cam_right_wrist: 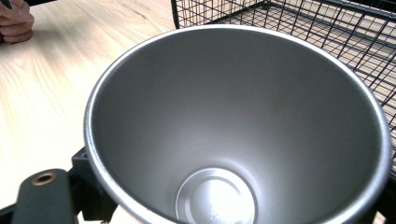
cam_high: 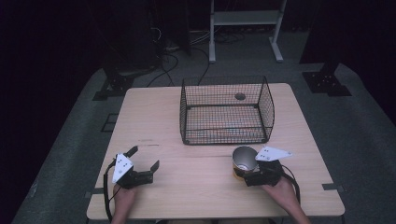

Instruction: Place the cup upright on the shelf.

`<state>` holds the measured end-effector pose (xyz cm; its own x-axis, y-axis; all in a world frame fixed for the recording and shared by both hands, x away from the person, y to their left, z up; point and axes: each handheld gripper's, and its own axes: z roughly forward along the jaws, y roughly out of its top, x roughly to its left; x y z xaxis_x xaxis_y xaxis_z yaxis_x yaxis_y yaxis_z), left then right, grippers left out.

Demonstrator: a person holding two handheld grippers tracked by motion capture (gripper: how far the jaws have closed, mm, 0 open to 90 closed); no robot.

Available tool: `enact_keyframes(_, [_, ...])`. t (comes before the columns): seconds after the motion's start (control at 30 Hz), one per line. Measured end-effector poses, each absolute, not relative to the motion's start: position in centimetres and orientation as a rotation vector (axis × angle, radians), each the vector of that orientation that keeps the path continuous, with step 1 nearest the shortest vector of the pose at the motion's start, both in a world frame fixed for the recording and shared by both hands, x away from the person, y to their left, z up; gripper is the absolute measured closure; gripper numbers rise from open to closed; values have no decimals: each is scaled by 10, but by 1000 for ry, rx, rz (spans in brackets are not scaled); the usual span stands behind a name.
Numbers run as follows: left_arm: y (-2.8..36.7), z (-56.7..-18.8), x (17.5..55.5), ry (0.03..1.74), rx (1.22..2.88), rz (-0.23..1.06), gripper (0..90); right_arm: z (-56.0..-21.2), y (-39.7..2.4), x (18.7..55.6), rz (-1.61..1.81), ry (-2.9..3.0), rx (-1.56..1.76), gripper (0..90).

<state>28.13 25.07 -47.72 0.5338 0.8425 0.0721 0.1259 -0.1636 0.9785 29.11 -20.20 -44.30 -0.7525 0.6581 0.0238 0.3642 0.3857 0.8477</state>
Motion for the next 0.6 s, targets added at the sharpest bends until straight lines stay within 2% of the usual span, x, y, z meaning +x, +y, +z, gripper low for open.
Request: enact_keyframes(0.6, [251,-477,281,835,1633,784,8,-425,-204,297,1304,2386,900,140])
